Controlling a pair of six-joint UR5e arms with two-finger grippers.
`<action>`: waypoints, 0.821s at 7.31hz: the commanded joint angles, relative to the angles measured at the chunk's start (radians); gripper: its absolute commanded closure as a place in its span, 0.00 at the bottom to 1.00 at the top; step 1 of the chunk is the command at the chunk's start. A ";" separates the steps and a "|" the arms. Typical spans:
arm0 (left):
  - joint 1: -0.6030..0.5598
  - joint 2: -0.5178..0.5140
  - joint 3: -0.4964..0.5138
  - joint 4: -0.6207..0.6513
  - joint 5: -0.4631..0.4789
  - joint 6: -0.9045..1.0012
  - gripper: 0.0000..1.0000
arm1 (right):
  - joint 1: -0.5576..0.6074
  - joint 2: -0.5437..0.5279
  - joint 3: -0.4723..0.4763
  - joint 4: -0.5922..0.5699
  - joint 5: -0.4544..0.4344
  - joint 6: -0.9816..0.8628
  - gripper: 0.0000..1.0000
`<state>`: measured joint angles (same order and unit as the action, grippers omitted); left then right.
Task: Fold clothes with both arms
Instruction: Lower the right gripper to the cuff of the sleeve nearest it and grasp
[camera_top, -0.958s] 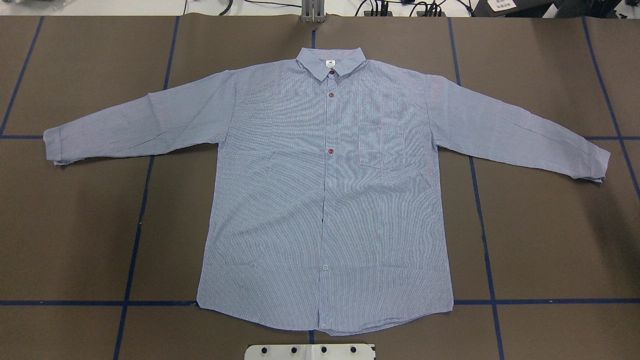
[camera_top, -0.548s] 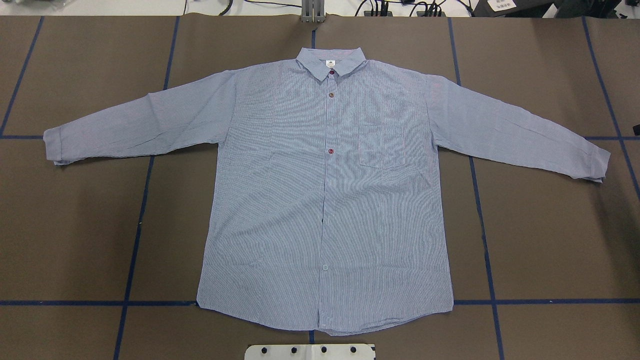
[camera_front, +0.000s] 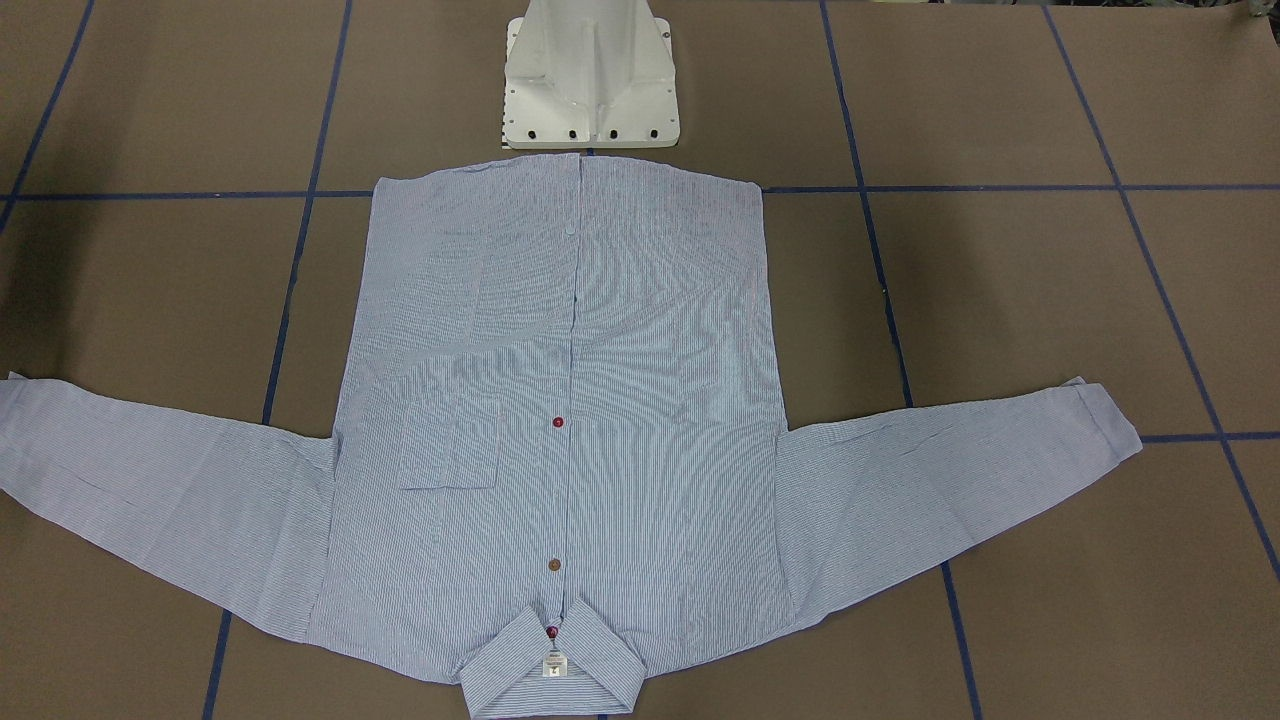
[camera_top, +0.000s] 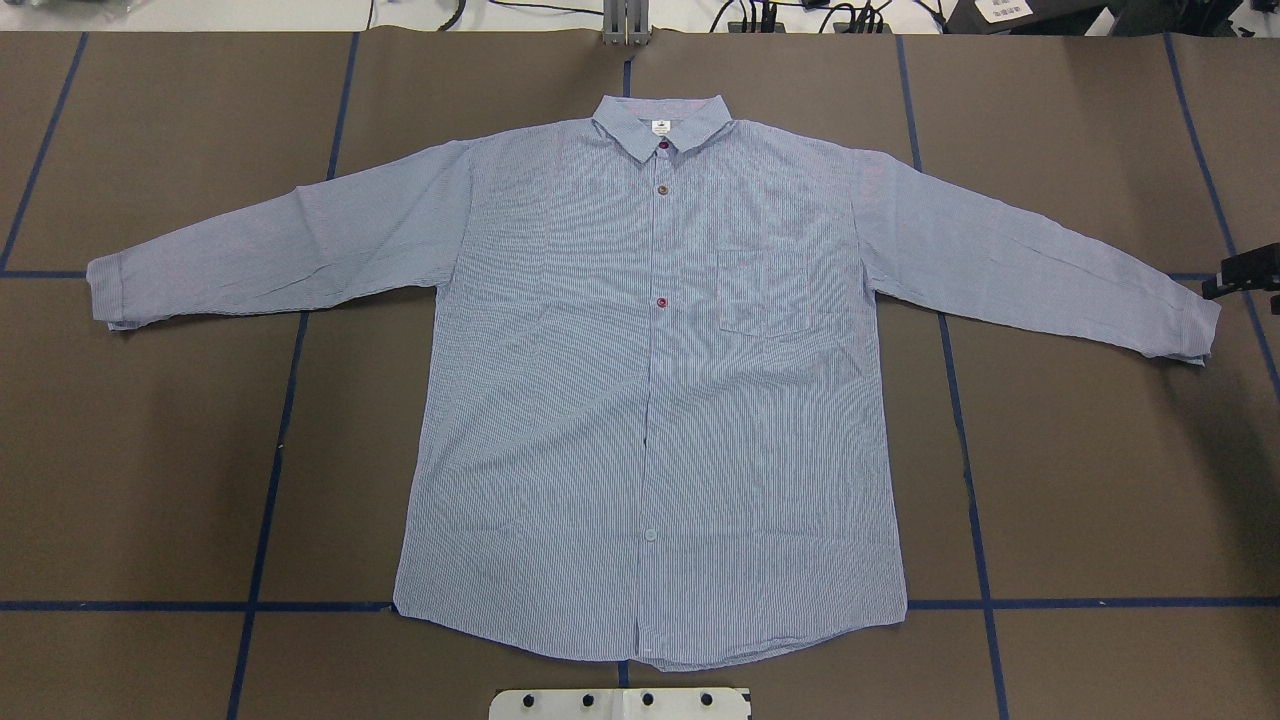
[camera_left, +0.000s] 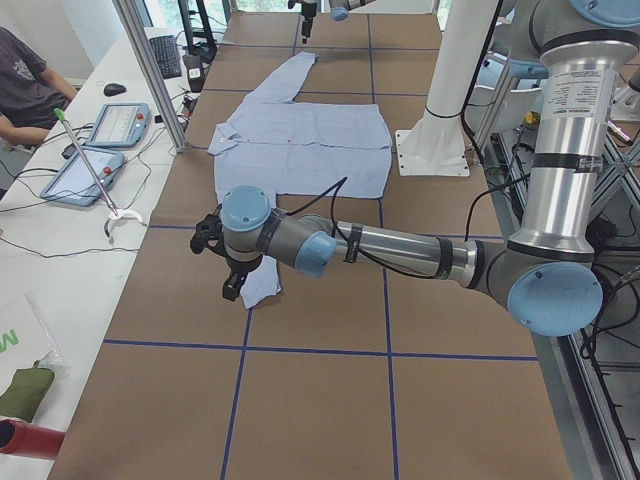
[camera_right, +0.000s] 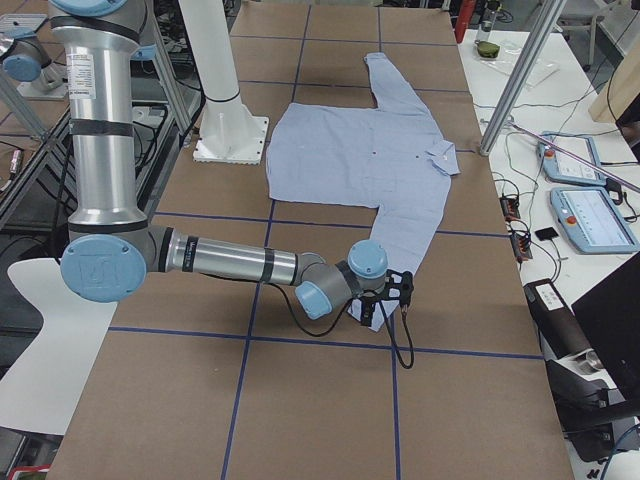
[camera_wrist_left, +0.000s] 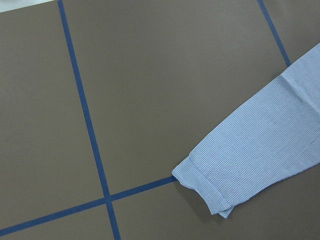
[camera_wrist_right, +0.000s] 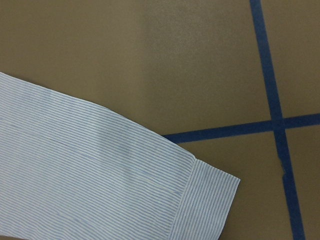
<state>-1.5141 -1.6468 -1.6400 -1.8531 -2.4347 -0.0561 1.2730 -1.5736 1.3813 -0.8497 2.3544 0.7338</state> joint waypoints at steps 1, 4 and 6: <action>0.000 0.001 -0.004 -0.006 -0.003 -0.001 0.00 | -0.056 -0.014 -0.002 0.024 -0.067 0.013 0.04; -0.002 0.001 -0.012 -0.008 -0.001 -0.002 0.00 | -0.076 -0.019 -0.057 0.058 -0.067 0.006 0.13; 0.000 0.001 -0.015 -0.008 -0.003 -0.002 0.00 | -0.076 -0.019 -0.062 0.057 -0.063 0.006 0.27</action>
<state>-1.5150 -1.6459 -1.6525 -1.8605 -2.4364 -0.0582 1.1974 -1.5926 1.3251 -0.7931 2.2901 0.7400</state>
